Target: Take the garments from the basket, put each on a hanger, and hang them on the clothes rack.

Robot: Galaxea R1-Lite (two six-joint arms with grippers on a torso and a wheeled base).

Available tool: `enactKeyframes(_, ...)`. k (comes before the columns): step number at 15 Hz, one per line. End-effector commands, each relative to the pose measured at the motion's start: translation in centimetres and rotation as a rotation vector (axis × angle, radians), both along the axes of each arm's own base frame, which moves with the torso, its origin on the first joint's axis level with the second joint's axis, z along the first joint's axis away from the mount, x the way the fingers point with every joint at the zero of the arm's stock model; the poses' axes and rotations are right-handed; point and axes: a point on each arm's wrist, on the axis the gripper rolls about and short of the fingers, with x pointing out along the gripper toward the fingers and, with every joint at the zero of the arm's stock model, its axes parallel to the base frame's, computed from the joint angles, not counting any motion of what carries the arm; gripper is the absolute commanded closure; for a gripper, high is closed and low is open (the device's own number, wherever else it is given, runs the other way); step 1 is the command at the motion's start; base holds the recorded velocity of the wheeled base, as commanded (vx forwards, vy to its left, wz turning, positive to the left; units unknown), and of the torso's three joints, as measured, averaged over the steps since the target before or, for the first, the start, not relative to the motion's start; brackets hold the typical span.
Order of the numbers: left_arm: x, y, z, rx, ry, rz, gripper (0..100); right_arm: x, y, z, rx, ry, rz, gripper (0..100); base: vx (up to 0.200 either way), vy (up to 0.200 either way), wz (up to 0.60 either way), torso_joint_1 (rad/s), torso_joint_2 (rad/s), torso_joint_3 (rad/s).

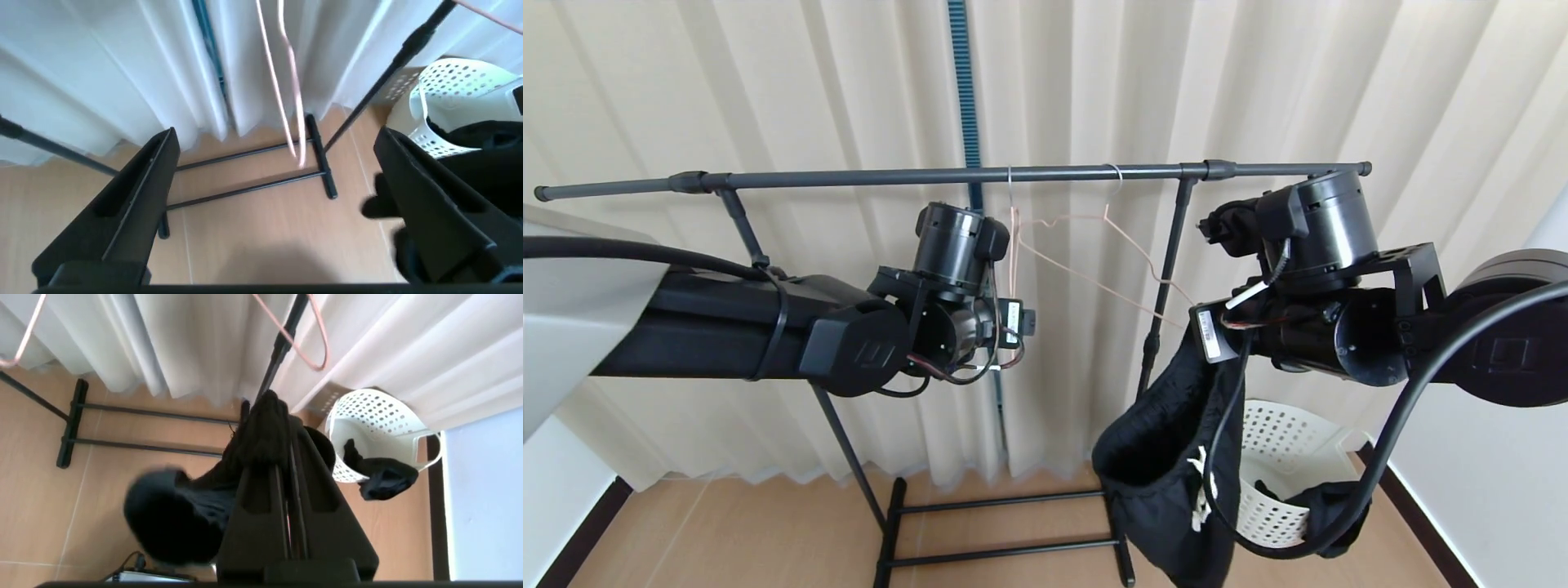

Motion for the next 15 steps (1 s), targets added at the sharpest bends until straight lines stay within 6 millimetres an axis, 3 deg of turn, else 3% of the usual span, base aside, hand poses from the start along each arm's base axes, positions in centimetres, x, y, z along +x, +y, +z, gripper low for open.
enactKeyframes(1, 0.4, -0.1, -0.8, 0.011, 0.014, 0.004, 0, 0.0, 0.0, 0.0, -0.004, 0.0, 0.002, 100, 0.0, 0.0, 0.0, 0.0, 0.0, 0.0)
enactKeyframes(4, 0.9, -0.4, -1.2, 0.025, -0.009, -0.008, 0, 0.0, 0.0, 0.0, -0.007, 0.0, 0.002, 100, 0.0, 0.0, 0.0, 0.0, 0.0, 0.0)
enactKeyframes(10, 3.7, -2.0, -1.4, 0.026, -0.084, 0.057, 0, 0.1, -0.2, 0.0, -0.007, 0.0, -0.002, 100, 0.0, 0.0, 0.0, 0.0, 0.0, 0.0)
enactKeyframes(15, 5.9, -3.2, -3.0, 0.023, -0.091, 0.066, 0, 0.1, -0.2, 0.0, -0.01, -0.002, -0.007, 100, 0.0, 0.0, 0.0, 0.0, 0.0, 0.0)
